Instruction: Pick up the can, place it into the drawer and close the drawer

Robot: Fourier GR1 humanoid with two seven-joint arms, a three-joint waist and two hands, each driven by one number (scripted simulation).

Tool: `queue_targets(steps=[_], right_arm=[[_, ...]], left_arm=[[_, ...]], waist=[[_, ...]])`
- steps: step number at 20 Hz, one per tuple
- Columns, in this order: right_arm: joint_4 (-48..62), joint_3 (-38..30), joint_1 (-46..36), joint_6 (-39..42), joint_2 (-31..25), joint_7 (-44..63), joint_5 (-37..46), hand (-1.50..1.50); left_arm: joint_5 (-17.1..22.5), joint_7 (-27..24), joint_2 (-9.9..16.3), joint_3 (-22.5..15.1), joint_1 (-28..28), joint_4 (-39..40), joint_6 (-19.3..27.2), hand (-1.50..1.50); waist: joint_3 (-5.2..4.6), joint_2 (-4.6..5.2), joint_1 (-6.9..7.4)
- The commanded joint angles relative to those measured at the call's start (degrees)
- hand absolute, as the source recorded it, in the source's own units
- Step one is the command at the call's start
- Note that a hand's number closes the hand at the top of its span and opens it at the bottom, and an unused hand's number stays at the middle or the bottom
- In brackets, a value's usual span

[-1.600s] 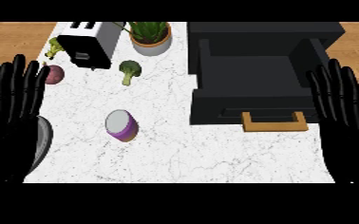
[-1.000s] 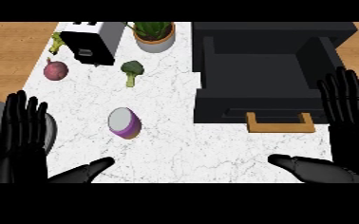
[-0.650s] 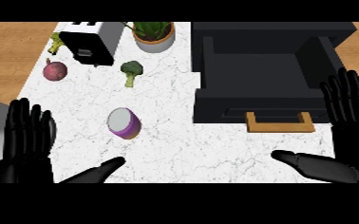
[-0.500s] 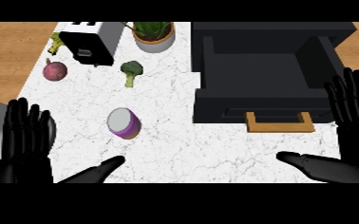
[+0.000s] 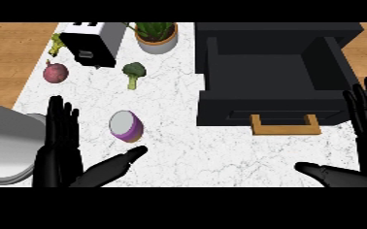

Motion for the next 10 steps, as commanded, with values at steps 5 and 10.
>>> queue_targets(steps=[5,10], right_arm=[[0.7,1.6,0.2,-0.3,2.1,-1.7,2.9,-1.50],[-1.3,-2.4,1.6,2.6,-0.3,-1.2,-0.9,-1.50]], left_arm=[[4.7,-7.9,0.0,-2.1,-1.1,11.7,5.7,-1.50],[9.8,-17.7,0.0,-5.0,0.6,20.9,10.6,-1.50]], waist=[[-0.02,0.02,0.10],[-0.03,0.02,0.02]])
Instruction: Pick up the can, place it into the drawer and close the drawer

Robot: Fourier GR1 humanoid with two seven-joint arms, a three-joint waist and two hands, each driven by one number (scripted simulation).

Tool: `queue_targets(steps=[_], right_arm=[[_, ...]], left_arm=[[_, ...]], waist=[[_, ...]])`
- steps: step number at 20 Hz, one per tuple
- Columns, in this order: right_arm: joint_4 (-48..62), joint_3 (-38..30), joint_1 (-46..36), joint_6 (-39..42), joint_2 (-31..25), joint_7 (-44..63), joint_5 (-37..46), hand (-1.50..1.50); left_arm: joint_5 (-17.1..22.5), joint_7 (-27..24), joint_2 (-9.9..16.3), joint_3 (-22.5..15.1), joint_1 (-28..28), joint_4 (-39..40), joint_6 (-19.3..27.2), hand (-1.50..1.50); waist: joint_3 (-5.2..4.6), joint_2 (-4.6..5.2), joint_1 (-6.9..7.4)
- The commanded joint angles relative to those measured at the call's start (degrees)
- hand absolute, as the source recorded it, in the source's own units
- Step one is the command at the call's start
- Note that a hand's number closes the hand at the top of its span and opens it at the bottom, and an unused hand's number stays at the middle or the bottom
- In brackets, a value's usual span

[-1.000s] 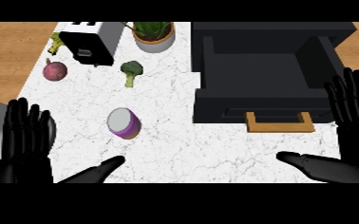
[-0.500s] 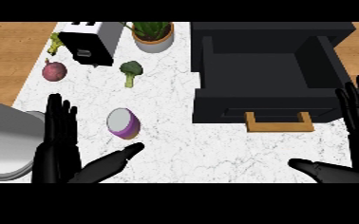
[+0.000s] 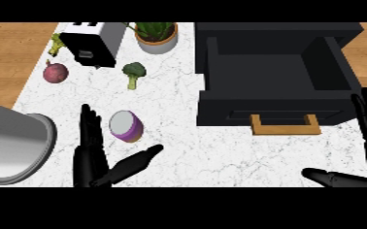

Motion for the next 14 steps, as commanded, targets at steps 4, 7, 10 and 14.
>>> queue_targets(steps=[4,7,10,14], right_arm=[[-3.8,-2.3,2.6,1.1,0.3,1.3,-1.1,-1.50],[-4.7,-2.2,2.6,1.5,0.5,2.3,-1.5,-1.50],[-1.7,-1.4,1.5,0.9,2.0,0.5,0.1,-1.50],[-7.0,-1.1,1.4,0.8,1.3,6.0,-0.3,-1.50]], left_arm=[[8.2,-9.9,0.0,2.5,-1.9,10.5,1.4,-1.50],[12.9,-16.9,0.0,4.3,-0.3,14.3,0.4,-1.50],[16.2,-19.5,0.0,4.8,-3.2,19.0,2.0,-1.50],[22.1,-27.0,0.0,8.6,-1.5,24.8,-3.0,-1.50]], waist=[[0.00,0.00,-0.04],[0.00,0.00,0.02],[0.00,0.02,0.03],[-0.02,0.01,0.06]])
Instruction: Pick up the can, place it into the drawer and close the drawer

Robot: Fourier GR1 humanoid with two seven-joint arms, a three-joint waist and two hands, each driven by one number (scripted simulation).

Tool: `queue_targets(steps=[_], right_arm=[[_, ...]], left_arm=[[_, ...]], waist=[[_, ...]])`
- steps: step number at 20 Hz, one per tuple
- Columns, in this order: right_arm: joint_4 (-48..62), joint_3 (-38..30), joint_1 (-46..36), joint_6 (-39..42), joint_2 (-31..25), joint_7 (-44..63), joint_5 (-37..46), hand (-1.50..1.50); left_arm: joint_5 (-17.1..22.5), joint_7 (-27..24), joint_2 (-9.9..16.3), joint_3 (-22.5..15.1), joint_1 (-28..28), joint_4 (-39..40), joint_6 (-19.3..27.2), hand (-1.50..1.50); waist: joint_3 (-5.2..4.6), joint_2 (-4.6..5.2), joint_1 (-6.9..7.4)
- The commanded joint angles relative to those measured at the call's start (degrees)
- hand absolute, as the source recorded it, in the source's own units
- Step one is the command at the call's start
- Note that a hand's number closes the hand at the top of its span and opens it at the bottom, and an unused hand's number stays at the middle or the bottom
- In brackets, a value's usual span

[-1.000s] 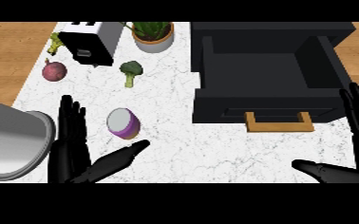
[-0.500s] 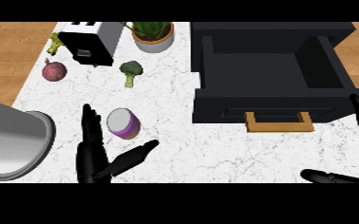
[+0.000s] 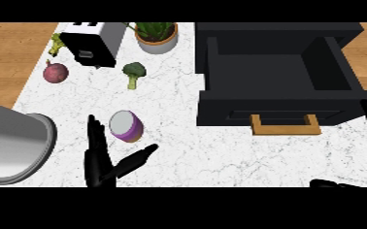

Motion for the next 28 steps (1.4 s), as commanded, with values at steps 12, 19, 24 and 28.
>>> queue_targets(steps=[12,19,24,28], right_arm=[[-3.8,-2.0,1.9,1.3,1.5,1.4,0.5,-1.50],[-3.7,-7.4,-2.3,3.1,-2.6,6.3,-5.2,-1.50],[-6.2,-1.3,0.7,1.1,2.7,3.8,2.6,-1.50],[-5.1,-4.4,-0.7,2.5,1.0,4.6,-0.6,-1.50]], left_arm=[[14.7,-16.0,0.0,8.5,-9.0,22.6,-5.4,-1.50],[18.2,-23.9,0.0,12.7,-16.9,36.9,-9.6,-1.50],[17.0,-24.5,1.2,15.8,-19.8,41.1,-14.6,-1.50],[16.4,-27.6,0.1,16.9,-22.3,45.5,-17.1,-1.50]], waist=[[0.01,0.00,-0.12],[-0.01,0.05,-0.27],[0.00,0.02,-0.18],[0.00,0.03,-0.21]])
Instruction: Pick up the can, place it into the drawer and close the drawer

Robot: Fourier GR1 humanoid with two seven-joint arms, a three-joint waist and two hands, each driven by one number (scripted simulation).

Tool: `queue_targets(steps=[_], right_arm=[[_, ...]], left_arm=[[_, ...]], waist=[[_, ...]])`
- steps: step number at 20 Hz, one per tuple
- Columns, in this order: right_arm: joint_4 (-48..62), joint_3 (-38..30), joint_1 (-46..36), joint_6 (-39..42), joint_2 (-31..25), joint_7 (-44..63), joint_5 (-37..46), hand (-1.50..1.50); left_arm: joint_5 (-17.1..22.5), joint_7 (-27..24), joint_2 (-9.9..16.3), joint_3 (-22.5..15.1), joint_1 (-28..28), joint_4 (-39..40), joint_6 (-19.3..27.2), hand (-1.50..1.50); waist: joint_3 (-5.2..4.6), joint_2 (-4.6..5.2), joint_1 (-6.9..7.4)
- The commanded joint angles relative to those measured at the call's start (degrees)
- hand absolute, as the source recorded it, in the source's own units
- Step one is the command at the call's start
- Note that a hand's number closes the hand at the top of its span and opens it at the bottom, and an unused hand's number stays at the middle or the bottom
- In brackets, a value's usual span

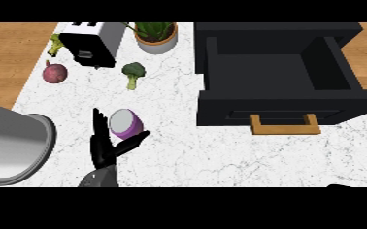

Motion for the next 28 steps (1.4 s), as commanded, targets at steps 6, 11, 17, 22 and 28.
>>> queue_targets(steps=[6,11,17,22,28], right_arm=[[-0.3,-3.2,-4.4,-0.3,-2.9,4.2,-2.4,-1.50],[1.2,2.3,-0.8,-0.3,2.5,-2.0,3.3,-1.50],[0.4,-1.4,-1.7,0.1,0.2,0.1,1.3,-1.50],[0.4,-0.3,-2.8,-0.4,0.5,-0.4,2.7,-1.50],[-3.8,1.2,-3.7,-1.9,0.6,3.8,4.0,-1.50]], left_arm=[[-0.4,0.2,1.2,1.1,-6.7,7.1,-7.9,1.50],[1.0,-4.1,2.5,3.7,-13.4,16.6,-14.4,1.50],[-1.1,-5.2,1.8,3.3,-15.4,17.3,-15.7,1.50],[-0.9,-0.4,3.4,1.2,-20.2,16.0,-18.9,1.50],[-3.4,-0.5,3.5,-0.4,-24.8,17.9,-24.1,1.50]], waist=[[-0.03,0.03,0.00],[-0.07,0.19,-0.37],[-0.04,0.09,-0.22],[-0.03,0.09,-0.22],[-0.07,0.13,-0.49]])
